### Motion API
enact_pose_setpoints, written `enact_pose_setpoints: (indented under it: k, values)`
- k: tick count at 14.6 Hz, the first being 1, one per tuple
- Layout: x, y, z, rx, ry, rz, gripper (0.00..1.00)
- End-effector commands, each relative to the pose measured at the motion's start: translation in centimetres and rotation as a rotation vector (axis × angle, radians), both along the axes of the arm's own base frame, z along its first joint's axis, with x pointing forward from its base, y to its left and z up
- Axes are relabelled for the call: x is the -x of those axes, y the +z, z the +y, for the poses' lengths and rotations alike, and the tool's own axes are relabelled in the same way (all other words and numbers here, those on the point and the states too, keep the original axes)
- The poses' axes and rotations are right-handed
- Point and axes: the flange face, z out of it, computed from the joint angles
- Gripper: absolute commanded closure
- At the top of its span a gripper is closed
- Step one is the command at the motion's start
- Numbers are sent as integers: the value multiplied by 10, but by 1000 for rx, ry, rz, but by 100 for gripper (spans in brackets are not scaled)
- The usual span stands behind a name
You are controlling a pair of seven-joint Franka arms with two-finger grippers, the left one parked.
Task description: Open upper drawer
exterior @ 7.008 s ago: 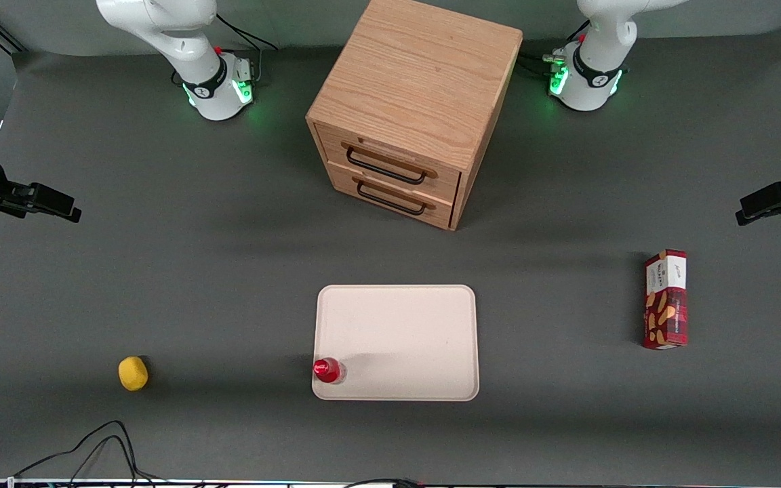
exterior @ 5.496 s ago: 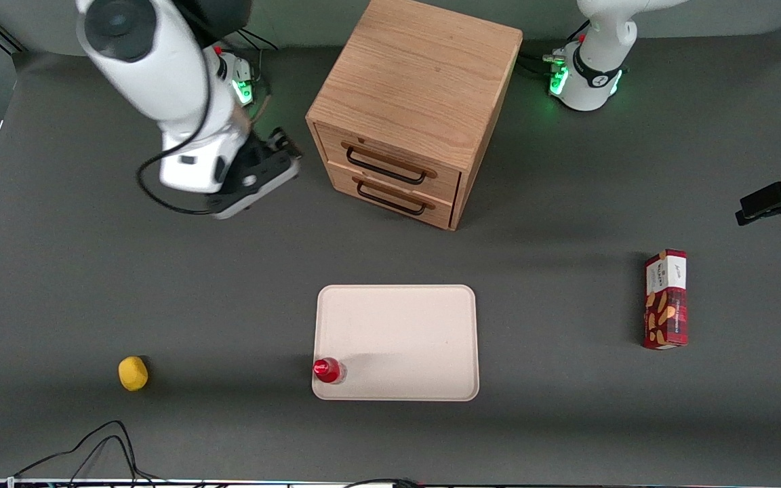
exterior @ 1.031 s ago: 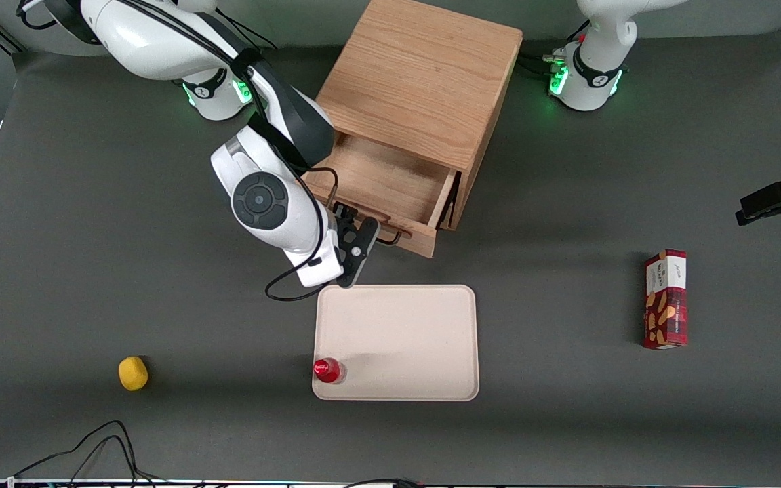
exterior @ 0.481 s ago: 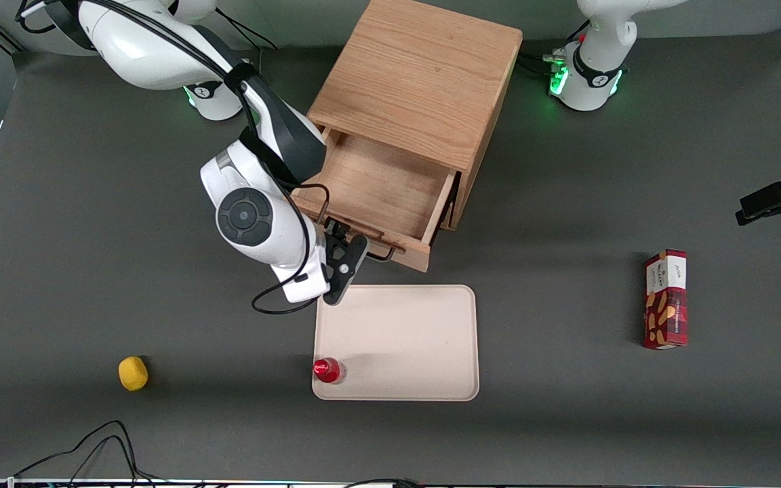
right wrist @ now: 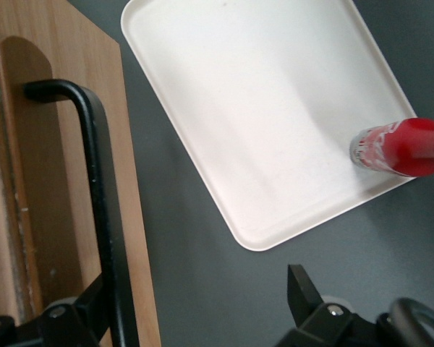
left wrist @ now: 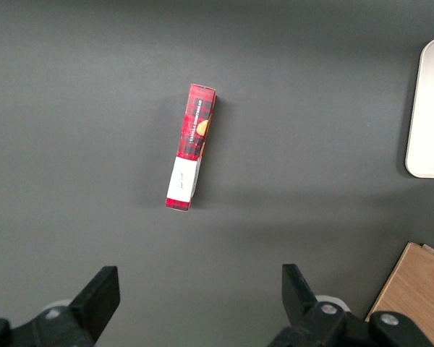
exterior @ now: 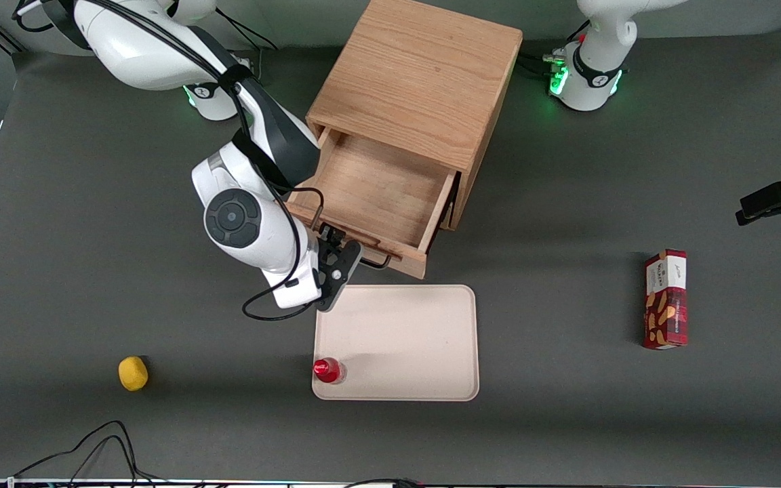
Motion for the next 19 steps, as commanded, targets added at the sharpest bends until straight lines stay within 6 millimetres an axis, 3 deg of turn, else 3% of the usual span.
enact_pose_setpoints:
  k: [1,12,19]
  values:
    - [-14,4,-3,-14,13,-43,0]
    - [-38,10,-30,-30,4,-118,0]
    - [-39,13,-30,-32,3,-130,0]
